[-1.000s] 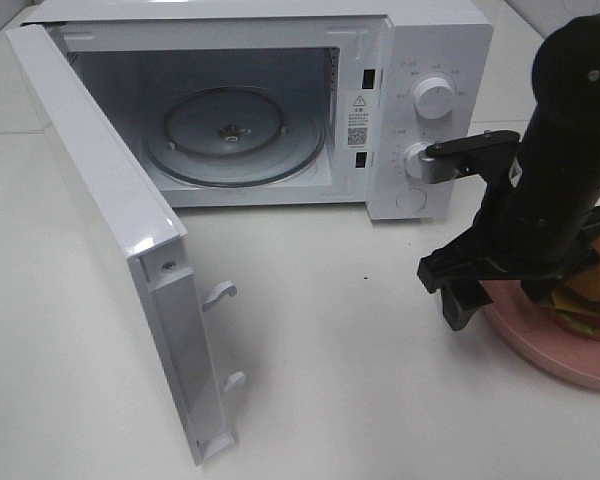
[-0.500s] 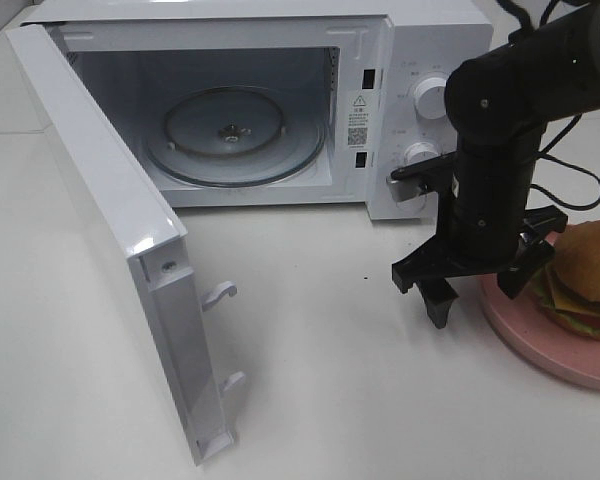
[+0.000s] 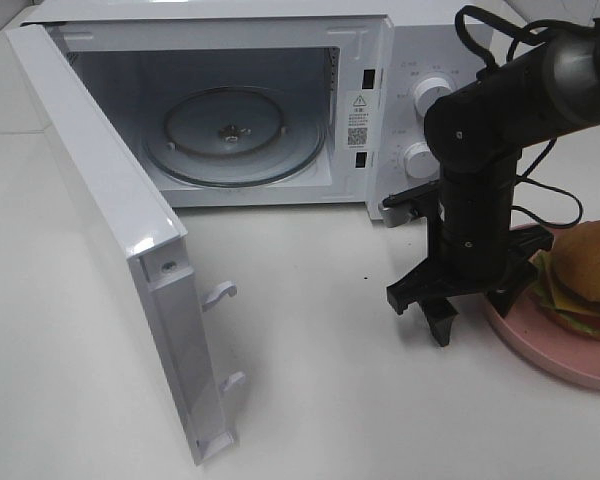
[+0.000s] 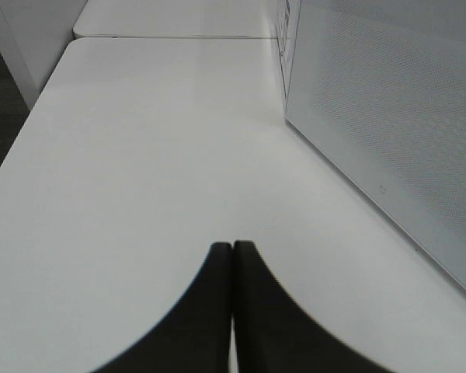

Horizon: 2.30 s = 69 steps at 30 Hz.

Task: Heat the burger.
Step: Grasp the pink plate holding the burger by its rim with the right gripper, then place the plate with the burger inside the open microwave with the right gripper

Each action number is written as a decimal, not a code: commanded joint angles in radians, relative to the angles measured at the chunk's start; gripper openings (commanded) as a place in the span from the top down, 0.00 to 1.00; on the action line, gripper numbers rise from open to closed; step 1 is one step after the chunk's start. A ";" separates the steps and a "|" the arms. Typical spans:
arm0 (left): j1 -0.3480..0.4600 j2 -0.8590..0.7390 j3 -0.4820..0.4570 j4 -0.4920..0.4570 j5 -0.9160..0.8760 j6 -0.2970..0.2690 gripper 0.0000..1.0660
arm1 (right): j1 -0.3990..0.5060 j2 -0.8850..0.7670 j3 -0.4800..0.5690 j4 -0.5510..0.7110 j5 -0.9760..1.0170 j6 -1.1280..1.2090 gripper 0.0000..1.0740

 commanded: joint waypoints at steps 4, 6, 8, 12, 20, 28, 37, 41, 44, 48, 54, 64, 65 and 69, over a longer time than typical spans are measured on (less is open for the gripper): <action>0.004 -0.021 0.003 -0.003 -0.015 0.000 1.00 | -0.004 0.023 0.006 -0.037 -0.008 0.025 0.64; 0.004 -0.021 0.003 -0.003 -0.015 0.000 1.00 | -0.004 0.023 0.006 -0.047 -0.008 0.039 0.76; 0.004 -0.021 0.003 -0.003 -0.015 0.000 1.00 | -0.004 0.023 0.006 -0.059 -0.008 0.051 0.85; 0.004 -0.021 0.003 -0.003 -0.015 0.000 1.00 | -0.004 0.023 0.006 -0.077 0.006 0.052 1.00; 0.004 -0.021 0.003 -0.003 -0.015 0.000 1.00 | -0.004 0.008 0.006 -0.084 0.011 0.034 1.00; 0.004 -0.021 0.003 -0.003 -0.015 0.000 1.00 | -0.001 -0.050 0.009 -0.103 0.034 0.008 1.00; 0.004 -0.021 0.003 -0.003 -0.015 0.000 1.00 | -0.001 -0.165 0.021 -0.107 0.086 -0.039 1.00; 0.004 -0.021 0.003 -0.003 -0.015 0.000 1.00 | 0.033 -0.206 0.021 -0.150 0.129 -0.049 1.00; 0.004 -0.021 0.003 -0.003 -0.015 0.000 1.00 | 0.079 -0.231 0.021 -0.189 0.166 -0.048 1.00; 0.004 -0.021 0.003 -0.003 -0.015 0.000 1.00 | 0.143 -0.280 0.021 -0.184 0.198 -0.045 1.00; 0.004 -0.021 0.003 -0.003 -0.015 0.000 1.00 | 0.226 -0.376 0.051 -0.184 0.228 -0.098 1.00; 0.004 -0.021 0.003 -0.003 -0.015 0.000 1.00 | 0.369 -0.547 0.238 -0.177 0.158 -0.266 1.00; 0.004 -0.021 0.003 -0.003 -0.015 0.000 1.00 | 0.378 -0.559 0.256 -0.174 0.139 -0.288 1.00; 0.004 -0.021 0.003 -0.003 -0.015 0.000 1.00 | 0.397 -0.581 0.310 -0.172 0.083 -0.370 1.00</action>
